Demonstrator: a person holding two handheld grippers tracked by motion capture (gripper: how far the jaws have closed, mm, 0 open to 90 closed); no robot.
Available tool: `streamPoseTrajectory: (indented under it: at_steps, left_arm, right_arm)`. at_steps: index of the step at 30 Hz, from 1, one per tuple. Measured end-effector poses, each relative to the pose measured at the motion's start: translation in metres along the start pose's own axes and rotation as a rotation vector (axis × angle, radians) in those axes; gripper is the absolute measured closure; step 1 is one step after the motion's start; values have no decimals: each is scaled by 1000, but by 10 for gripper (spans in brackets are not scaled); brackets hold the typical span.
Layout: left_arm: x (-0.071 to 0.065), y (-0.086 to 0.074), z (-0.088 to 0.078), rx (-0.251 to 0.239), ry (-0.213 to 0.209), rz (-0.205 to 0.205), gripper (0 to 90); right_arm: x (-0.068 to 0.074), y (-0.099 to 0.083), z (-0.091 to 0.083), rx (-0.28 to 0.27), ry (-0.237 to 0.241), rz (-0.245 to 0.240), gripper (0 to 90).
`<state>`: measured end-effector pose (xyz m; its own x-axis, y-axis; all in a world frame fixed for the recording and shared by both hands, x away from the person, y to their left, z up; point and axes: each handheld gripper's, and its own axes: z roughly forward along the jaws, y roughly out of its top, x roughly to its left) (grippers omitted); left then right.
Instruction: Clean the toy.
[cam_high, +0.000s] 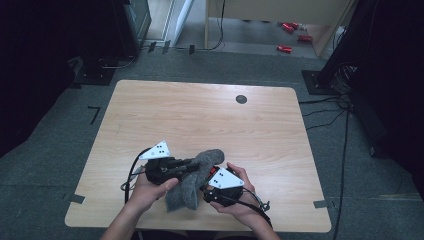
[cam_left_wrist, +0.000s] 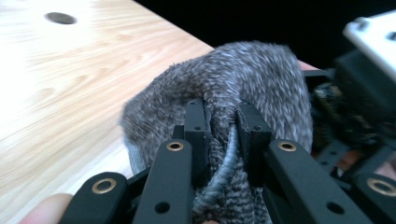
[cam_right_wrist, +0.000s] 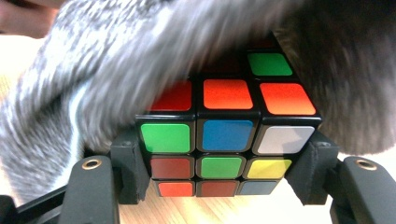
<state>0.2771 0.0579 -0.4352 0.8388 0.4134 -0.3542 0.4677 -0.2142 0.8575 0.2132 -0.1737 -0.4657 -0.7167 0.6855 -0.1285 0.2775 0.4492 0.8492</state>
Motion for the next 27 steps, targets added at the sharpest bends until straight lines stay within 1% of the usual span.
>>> streamPoseTrajectory:
  at_steps: [1, 2, 3, 4, 5, 7, 8, 9, 11, 13, 14, 15, 16, 17, 20, 21, 22, 23, 25, 27]
  left_arm:
    - [1, 0, -1, -5, -4, -8, 785]
    - [1, 0, -2, -6, -15, -11, 785]
    - [0, 0, -1, -4, -28, -4, 784]
    - [-3, 0, 1, -1, -37, 9, 781]
    - [-8, 0, 3, 3, -46, 23, 777]
    - [-16, 1, 8, 13, -61, 55, 766]
    - [-19, 1, 10, 15, -55, 69, 764]
    - [-20, 1, 11, 17, -42, 76, 762]
    - [-15, 1, 9, 15, -29, 46, 767]
    - [-5, 0, 5, 3, -3, 11, 778]
    - [-2, -1, 2, 0, 4, -9, 783]
    - [0, -1, 0, -5, 0, -20, 784]
    - [0, -1, -1, -12, -10, -21, 785]
    - [-2, 0, 0, -12, -22, -12, 784]
    - [-14, 1, 7, 3, -64, 37, 769]
    - [-17, 0, 10, 13, -68, 57, 761]
    - [-20, 0, 12, 20, -55, 75, 755]
    - [-20, -1, 13, 23, -41, 80, 755]
    - [-14, 0, 11, 23, -29, 54, 765]
    - [-7, 0, 6, 12, -8, 24, 773]
  right_arm:
    - [-1, 0, -1, -3, 1, -3, 345]
    - [-1, 1, -1, -6, 0, 5, 345]
    - [-1, 1, -1, -9, 3, 5, 344]
    - [-1, 1, -1, -9, 4, 8, 345]
    - [-1, 1, -1, -8, 3, 2, 344]
    - [0, 0, 1, -1, 3, 9, 345]
    - [0, 0, 2, 0, 7, 8, 345]
    - [1, 0, 2, 1, 7, 9, 344]
    - [2, 0, 2, 4, 3, 9, 345]
    - [2, 0, 1, 7, 2, 6, 345]
    - [2, 1, 1, 3, -1, -2, 345]
    - [1, 1, 0, 1, 0, 1, 345]
    - [1, 1, -1, -1, 2, 3, 345]
    - [0, 1, -1, -7, 6, 9, 345]
    - [1, 2, 0, -8, 7, 12, 344]
    - [1, 1, 1, -3, 8, 11, 345]
    - [2, 1, 1, 0, 7, 7, 345]
    - [2, 0, 2, 6, 5, 3, 345]
    - [2, 0, 2, 15, -1, 0, 345]
    - [2, 0, 2, 11, -2, 4, 345]
